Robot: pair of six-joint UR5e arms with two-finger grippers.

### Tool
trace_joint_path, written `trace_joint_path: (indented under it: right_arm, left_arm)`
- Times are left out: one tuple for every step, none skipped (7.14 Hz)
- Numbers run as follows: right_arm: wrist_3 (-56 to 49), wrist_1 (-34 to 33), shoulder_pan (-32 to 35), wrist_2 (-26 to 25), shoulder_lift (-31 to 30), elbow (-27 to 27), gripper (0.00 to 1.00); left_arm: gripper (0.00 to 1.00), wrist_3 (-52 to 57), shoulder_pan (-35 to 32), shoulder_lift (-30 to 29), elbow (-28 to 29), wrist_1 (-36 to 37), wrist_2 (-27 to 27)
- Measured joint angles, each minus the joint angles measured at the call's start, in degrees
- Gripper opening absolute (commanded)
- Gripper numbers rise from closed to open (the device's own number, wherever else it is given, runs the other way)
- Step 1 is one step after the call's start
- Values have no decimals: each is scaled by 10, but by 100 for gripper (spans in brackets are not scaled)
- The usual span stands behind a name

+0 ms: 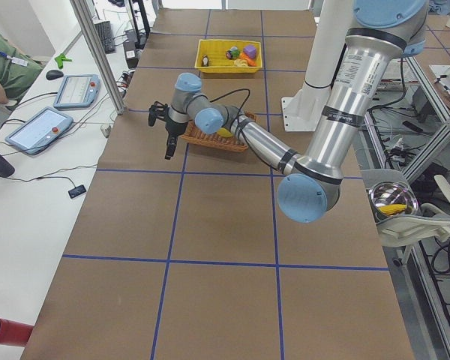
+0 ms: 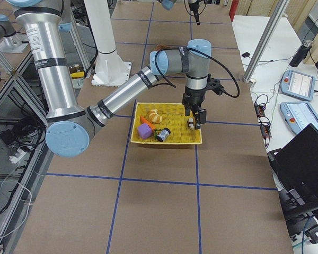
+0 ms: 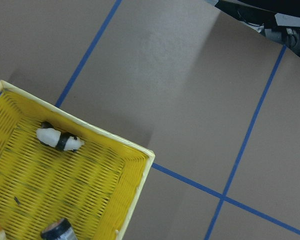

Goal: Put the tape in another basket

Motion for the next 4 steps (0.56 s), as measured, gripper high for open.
trace_joint_path:
  right_arm:
    - [5, -3, 5, 25, -18, -6, 100]
    - [13, 3, 6, 62, -25, -15, 100]
    - [16, 25, 7, 84, -28, -29, 100]
    - [18, 57, 9, 95, -36, -45, 100]
  left_arm:
    - [98, 90, -60, 27, 29, 0, -70]
    - [98, 178, -122, 49, 58, 1, -112]
    - [98, 276, -189, 62, 94, 4, -148]
    - [98, 380, -245, 70, 135, 7, -182]
